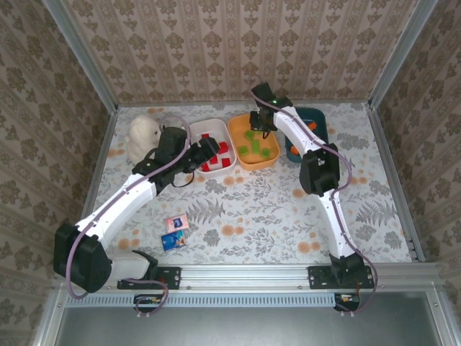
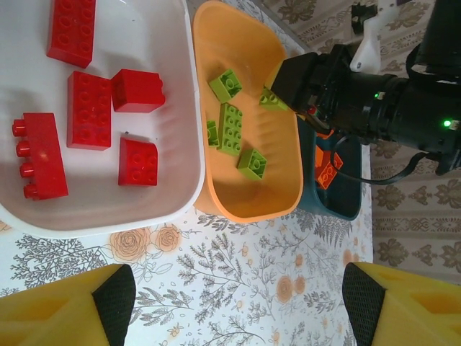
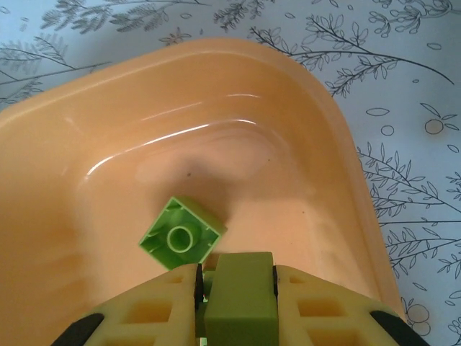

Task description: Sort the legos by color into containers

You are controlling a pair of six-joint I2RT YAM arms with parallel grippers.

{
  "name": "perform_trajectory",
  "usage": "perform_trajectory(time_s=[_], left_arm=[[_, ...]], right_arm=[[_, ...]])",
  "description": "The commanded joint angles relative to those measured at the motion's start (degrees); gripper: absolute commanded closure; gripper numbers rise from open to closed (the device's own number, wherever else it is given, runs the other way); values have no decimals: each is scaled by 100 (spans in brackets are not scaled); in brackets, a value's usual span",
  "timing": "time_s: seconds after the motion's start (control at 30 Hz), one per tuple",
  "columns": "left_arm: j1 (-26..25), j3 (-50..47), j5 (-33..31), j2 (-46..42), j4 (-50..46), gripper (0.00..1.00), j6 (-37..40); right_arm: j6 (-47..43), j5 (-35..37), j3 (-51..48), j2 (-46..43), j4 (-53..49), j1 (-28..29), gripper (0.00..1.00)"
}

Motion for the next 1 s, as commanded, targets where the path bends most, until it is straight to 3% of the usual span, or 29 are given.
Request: perform_trajectory(time_s=[0.0, 0.2, 0.47, 0.7, 0.87, 0.97], left_arm=[[29, 17, -36, -192, -83, 21, 78], [29, -21, -110, -359, -254, 21, 76], [60, -117, -158, -675, -440, 21, 59], [99, -166, -180, -946, -619, 21, 68], [143, -173, -312, -1251, -956, 21, 121], [186, -249, -429, -1559, -1247, 21, 185]], right_arm=[[-101, 225, 223, 270, -295, 14, 79], [-160, 179, 303, 401, -255, 10, 70], [-266, 268, 611, 89, -380, 58, 45], [-343, 545, 534, -873, -334, 292, 44], [-218, 624, -570, -2102, 201, 368, 45], [-169, 800, -1887, -3190, 838, 418, 44]])
